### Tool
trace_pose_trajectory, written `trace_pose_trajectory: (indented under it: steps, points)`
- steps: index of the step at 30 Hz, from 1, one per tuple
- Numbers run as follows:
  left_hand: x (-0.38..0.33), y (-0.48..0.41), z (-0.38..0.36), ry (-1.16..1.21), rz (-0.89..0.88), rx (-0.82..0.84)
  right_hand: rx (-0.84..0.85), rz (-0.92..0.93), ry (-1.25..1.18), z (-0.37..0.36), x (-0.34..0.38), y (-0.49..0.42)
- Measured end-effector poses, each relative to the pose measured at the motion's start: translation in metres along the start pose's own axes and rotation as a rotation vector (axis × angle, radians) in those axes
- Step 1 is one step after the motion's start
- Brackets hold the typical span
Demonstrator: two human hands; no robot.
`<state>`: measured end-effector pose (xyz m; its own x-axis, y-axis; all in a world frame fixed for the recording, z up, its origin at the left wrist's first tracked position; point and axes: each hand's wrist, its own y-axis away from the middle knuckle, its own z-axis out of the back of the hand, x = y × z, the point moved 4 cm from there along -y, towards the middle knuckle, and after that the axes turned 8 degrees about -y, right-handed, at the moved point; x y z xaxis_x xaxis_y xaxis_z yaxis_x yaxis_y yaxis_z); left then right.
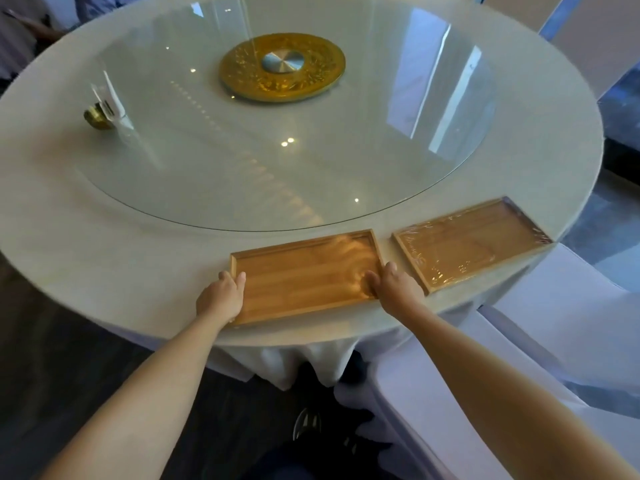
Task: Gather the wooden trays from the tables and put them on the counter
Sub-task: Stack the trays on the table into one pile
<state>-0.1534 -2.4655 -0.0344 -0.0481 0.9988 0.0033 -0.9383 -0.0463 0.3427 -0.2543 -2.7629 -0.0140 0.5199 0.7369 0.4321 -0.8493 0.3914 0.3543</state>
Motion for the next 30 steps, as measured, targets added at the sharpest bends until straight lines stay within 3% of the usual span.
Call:
trace_pose_trajectory:
  steps: [14, 30]
  points:
    - [-0.009, -0.011, 0.002, 0.004, -0.068, -0.013, -0.018, 0.017, 0.153, -0.006, -0.011, -0.012]
    - [-0.014, -0.014, 0.002, 0.023, -0.103, 0.007, -0.023, -0.046, 0.141, 0.002, -0.013, -0.003]
